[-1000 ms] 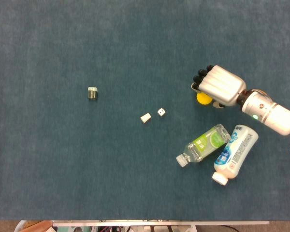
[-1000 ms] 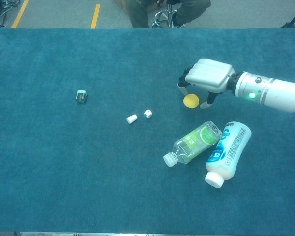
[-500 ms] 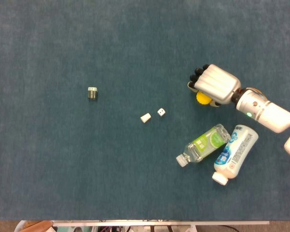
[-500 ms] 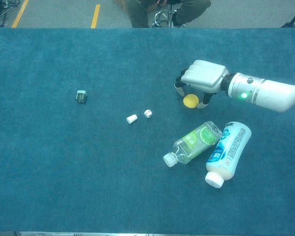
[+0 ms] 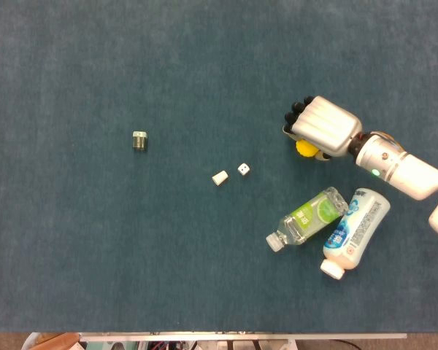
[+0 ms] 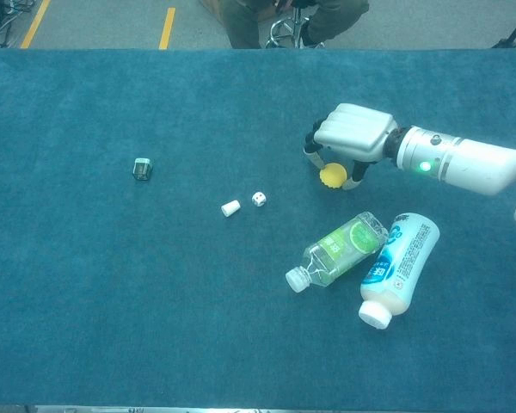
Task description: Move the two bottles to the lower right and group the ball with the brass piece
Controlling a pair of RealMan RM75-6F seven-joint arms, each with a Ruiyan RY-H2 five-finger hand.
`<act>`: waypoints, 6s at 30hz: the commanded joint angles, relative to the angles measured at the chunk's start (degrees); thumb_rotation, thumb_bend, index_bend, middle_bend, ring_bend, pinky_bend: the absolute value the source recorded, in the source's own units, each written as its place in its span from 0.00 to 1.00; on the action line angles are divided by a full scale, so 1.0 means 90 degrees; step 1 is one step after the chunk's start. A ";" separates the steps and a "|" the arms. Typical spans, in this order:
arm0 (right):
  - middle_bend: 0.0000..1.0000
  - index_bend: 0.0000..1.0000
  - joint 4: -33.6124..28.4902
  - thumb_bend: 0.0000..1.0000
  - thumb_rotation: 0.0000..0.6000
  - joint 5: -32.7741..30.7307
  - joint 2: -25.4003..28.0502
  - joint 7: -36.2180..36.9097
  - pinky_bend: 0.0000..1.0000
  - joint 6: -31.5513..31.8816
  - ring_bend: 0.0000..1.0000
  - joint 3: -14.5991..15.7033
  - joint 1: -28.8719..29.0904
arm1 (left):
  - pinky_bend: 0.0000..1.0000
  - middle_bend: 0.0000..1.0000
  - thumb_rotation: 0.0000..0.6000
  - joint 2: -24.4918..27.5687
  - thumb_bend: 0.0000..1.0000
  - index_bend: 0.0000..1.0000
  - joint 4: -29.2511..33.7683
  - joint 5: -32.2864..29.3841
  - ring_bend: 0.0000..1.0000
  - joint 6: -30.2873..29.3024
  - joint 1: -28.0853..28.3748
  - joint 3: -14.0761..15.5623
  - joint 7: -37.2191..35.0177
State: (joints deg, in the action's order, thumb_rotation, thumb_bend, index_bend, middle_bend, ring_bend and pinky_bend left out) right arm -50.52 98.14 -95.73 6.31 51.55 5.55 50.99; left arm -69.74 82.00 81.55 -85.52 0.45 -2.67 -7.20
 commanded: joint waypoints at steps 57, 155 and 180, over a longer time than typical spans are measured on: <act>0.43 0.64 0.2838 0.01 1.00 0.0122 -0.2558 0.2725 0.41 0.0598 0.32 -0.0337 0.1389 | 0.41 0.17 1.00 0.0128 0.02 0.30 -0.0132 0.0025 0.15 -0.0153 -0.0163 -0.0043 -0.0270; 0.43 0.25 -0.4537 0.00 1.00 -0.1744 0.3020 -0.2665 0.40 0.2219 0.32 -0.1717 -0.1570 | 0.10 0.00 1.00 -0.2150 0.16 0.34 -0.1898 -0.0593 0.00 0.4374 0.3943 -0.0454 -0.1228; 0.43 0.25 -0.4410 0.00 1.00 -0.1674 0.2949 -0.2511 0.40 0.2170 0.32 -0.1761 -0.1734 | 0.10 0.00 1.00 -0.2578 0.16 0.39 -0.2050 -0.1080 0.00 0.4551 0.4039 -0.0553 -0.0781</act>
State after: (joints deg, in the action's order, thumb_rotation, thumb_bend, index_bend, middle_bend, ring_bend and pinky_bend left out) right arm -90.21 83.07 -69.19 -16.29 71.07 -10.29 35.39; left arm -92.91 63.58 71.86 -44.60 36.79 -7.65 -14.27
